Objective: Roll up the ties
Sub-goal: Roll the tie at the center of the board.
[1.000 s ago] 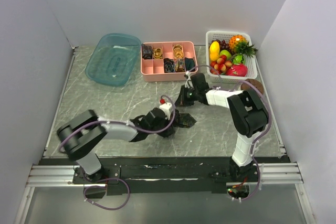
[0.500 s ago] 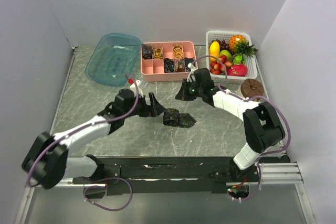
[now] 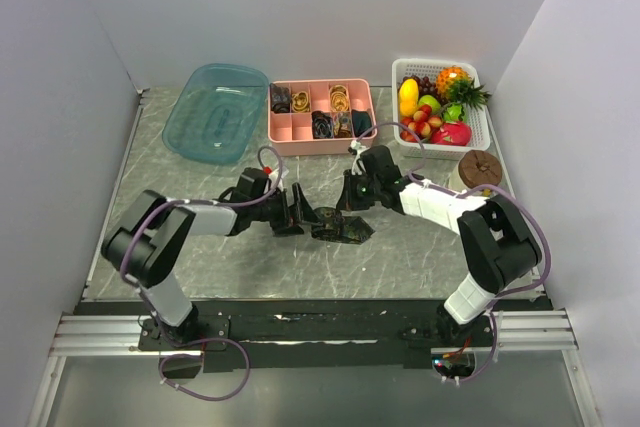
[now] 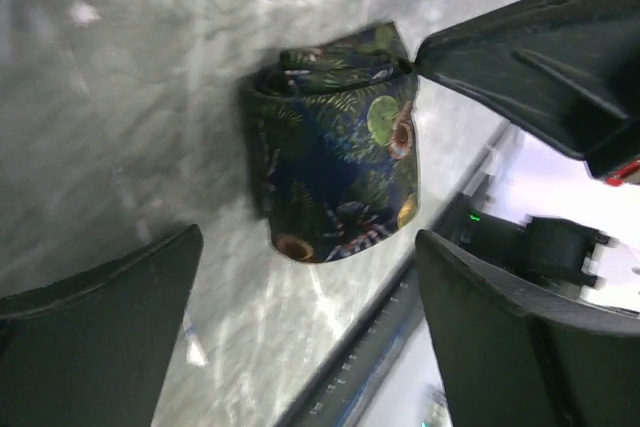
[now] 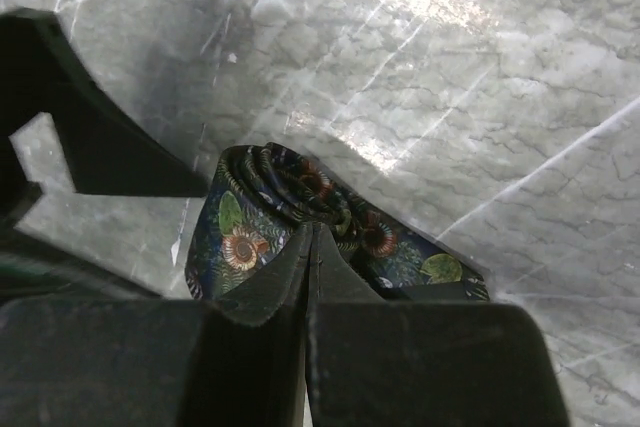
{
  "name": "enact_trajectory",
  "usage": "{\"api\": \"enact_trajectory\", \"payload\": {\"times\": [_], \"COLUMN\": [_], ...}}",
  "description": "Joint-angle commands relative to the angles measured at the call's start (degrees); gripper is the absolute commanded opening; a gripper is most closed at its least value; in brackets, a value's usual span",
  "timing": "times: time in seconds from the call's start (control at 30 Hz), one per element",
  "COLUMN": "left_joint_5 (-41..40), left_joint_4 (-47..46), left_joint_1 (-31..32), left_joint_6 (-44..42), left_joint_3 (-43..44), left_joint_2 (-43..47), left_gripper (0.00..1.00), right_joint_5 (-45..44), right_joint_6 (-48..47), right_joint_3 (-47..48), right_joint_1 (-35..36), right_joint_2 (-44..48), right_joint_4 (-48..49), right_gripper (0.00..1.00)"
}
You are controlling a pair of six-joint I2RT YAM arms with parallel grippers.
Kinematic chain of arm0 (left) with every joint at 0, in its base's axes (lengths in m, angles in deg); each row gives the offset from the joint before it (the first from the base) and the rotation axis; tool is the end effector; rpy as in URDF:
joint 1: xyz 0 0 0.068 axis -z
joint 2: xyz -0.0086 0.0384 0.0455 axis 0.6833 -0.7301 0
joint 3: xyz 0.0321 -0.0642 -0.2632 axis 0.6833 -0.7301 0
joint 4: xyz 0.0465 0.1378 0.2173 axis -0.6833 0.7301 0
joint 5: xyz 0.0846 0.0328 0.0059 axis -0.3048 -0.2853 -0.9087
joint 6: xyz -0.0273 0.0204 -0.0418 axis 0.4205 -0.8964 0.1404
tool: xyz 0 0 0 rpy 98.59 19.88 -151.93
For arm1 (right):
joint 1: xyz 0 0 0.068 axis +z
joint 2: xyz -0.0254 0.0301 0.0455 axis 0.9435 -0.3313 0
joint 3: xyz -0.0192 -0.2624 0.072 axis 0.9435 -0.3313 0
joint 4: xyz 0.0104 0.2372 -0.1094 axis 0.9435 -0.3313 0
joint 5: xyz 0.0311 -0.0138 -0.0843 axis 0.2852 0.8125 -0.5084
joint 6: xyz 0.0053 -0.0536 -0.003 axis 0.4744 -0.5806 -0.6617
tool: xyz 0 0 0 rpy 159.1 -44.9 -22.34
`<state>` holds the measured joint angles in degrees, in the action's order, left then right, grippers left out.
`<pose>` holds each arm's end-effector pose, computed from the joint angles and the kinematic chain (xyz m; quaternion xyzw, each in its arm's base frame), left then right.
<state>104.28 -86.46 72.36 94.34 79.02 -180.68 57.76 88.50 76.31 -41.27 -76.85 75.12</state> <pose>0.2607 -0.1688 0.1407 -0.0178 0.8750 -0.4592 0.1522 0.2852 0.1732 0.1881 -0.1214 0.9095 0.2898 0.2721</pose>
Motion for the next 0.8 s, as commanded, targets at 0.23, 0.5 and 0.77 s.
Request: {"api": "enact_trajectory", "payload": {"times": [0.23,0.5,0.77], "left_joint_5": [1.7,-1.1,-3.3], "left_joint_4": [-9.9,-9.7,-9.6], "left_joint_1": [-0.1,0.8,2.6], "left_joint_6": [4.1,3.0,2.1], "left_joint_3": [2.2,4.0,6.4], "left_joint_2": [-9.7,-12.2,-14.4], "left_gripper": [0.84,0.71,0.63], "right_joint_5": [-4.6,-4.5,-2.0], "right_joint_6": [-0.6,-0.5,-1.4], "right_joint_3": [-2.4,-3.0,-1.3], "right_joint_1": [0.6,0.8,2.2], "right_joint_2": [7.0,11.2,5.9], "right_joint_4": [-0.1,-0.7,-2.6], "right_gripper": [0.00,0.00,0.00]}}
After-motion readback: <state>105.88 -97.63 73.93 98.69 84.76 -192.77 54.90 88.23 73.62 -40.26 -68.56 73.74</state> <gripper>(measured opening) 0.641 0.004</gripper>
